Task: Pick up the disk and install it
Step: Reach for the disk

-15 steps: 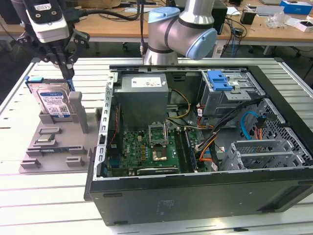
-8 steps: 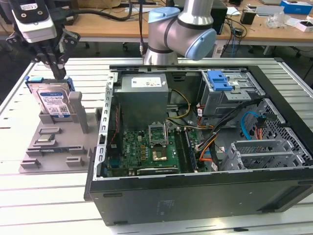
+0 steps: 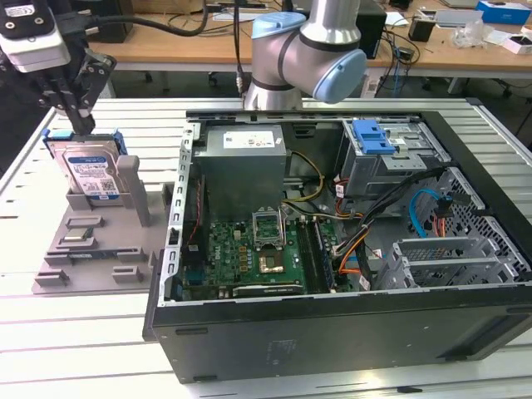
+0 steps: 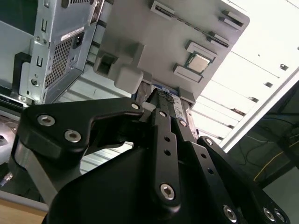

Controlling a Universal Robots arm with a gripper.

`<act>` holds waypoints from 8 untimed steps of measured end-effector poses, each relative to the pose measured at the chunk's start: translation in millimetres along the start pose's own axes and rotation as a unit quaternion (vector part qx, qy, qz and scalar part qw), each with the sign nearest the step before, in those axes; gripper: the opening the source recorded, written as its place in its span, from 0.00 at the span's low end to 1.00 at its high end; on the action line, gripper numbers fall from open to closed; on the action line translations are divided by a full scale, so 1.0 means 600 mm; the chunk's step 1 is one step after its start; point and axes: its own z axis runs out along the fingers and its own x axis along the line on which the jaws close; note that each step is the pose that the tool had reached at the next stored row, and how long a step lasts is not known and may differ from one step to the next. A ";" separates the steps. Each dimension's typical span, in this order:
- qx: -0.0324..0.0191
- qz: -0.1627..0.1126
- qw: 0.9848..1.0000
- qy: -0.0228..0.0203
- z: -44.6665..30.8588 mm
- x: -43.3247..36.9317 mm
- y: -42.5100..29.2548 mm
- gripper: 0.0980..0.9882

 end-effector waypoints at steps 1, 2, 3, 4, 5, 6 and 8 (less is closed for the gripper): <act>0.000 0.000 1.000 0.000 0.000 0.003 0.000 0.01; 0.000 0.000 1.000 0.000 0.000 0.006 0.000 0.01; 0.000 0.000 1.000 0.000 0.000 0.009 -0.001 0.01; 0.000 0.000 1.000 0.000 0.000 0.012 -0.001 0.01; 0.000 0.000 1.000 0.000 0.000 0.016 -0.001 0.01; 0.000 0.000 1.000 0.000 0.000 0.019 -0.001 0.01; 0.000 0.000 1.000 0.000 -0.001 0.028 -0.002 0.01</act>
